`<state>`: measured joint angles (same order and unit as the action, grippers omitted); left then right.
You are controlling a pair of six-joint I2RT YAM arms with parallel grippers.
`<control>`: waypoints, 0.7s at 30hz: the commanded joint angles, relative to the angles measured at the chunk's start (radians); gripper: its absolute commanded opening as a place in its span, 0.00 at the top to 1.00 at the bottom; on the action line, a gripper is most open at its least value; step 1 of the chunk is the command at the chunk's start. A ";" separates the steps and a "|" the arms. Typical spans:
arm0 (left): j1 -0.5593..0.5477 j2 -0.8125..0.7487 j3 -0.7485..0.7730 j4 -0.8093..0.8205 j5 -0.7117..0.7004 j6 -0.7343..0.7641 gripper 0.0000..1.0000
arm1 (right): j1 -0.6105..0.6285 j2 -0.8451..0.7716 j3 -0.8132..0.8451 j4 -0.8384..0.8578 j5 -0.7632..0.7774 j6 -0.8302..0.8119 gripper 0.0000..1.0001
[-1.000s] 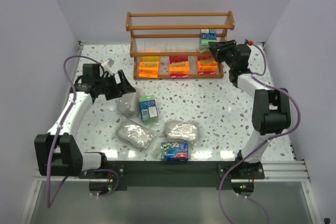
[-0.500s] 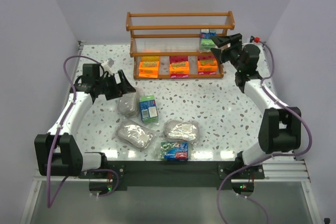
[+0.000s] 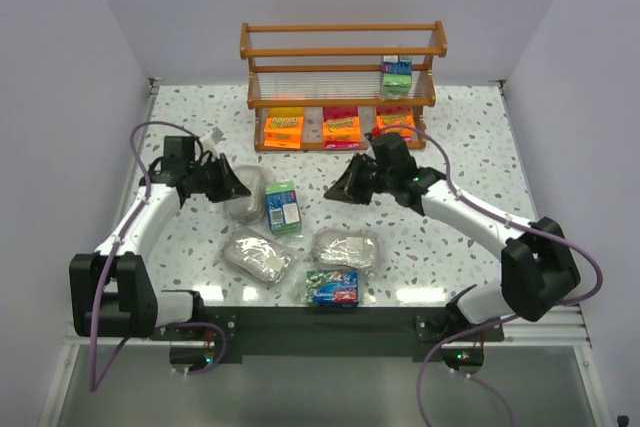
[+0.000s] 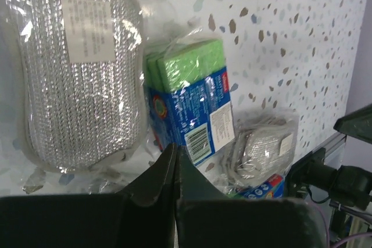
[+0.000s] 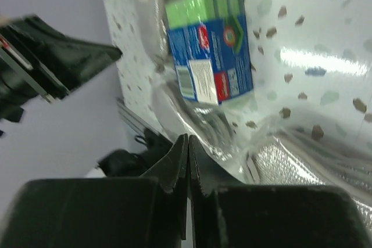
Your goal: Place and organize the cleaning sponges onto the shelf
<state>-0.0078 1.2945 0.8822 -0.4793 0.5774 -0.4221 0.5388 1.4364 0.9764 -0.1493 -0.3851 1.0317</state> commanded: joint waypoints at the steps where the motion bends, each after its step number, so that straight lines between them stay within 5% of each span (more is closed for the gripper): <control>1: -0.017 -0.046 -0.081 0.007 0.024 0.014 1.00 | 0.068 -0.036 0.007 -0.093 0.061 -0.051 1.00; 8: -0.225 -0.078 -0.178 0.033 -0.180 -0.072 1.00 | 0.158 0.058 0.107 -0.188 0.097 -0.113 1.00; 16: -0.250 -0.055 -0.180 0.014 -0.402 -0.060 1.00 | 0.211 0.081 0.111 -0.196 0.127 -0.101 1.00; 21: -0.273 -0.011 -0.187 0.109 -0.360 -0.083 1.00 | 0.228 0.082 0.136 -0.240 0.163 -0.116 1.00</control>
<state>-0.2569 1.2594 0.6971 -0.4683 0.2298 -0.4824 0.7567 1.5185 1.0603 -0.3565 -0.2687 0.9409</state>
